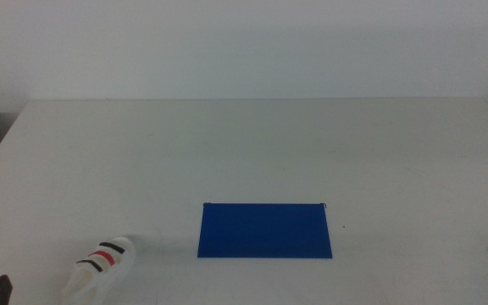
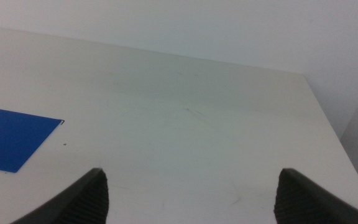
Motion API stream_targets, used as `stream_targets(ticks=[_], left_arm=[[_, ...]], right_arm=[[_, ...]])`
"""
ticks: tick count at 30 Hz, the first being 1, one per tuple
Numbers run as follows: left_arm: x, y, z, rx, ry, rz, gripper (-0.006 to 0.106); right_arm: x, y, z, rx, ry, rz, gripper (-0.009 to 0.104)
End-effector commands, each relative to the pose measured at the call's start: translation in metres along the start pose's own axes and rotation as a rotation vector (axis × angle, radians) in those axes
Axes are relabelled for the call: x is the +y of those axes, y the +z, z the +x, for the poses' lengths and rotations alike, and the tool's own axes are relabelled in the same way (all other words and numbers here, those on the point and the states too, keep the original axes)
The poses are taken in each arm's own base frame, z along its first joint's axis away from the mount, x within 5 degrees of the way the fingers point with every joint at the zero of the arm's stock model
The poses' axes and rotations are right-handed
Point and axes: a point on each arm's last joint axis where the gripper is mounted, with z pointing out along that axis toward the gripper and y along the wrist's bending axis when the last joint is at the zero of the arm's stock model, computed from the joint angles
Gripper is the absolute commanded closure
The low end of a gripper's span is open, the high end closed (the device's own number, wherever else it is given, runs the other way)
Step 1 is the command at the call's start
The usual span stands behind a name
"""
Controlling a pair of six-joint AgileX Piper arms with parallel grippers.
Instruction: Use one arm to grab the shoe from the table and place it on the mat.
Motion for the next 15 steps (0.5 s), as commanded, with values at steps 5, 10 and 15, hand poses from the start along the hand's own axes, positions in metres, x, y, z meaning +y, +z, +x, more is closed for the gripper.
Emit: stream_targets(ticks=[5, 10, 15], left_arm=[[0.0, -0.004, -0.027, -0.106, -0.029, 0.006, 0.007], [0.002, 0.0, -0.063, -0.009, -0.028, 0.011, 0.007], [0.003, 0.008, -0.104, 0.155, -0.027, 0.02, 0.007]], right_arm=[[0.0, 0.0, -0.005, -0.064, -0.021, 0.003, 0.017], [0.0, 0.0, -0.005, -0.064, -0.021, 0.003, 0.017], [0.0, 0.0, -0.005, -0.064, -0.021, 0.003, 0.017]])
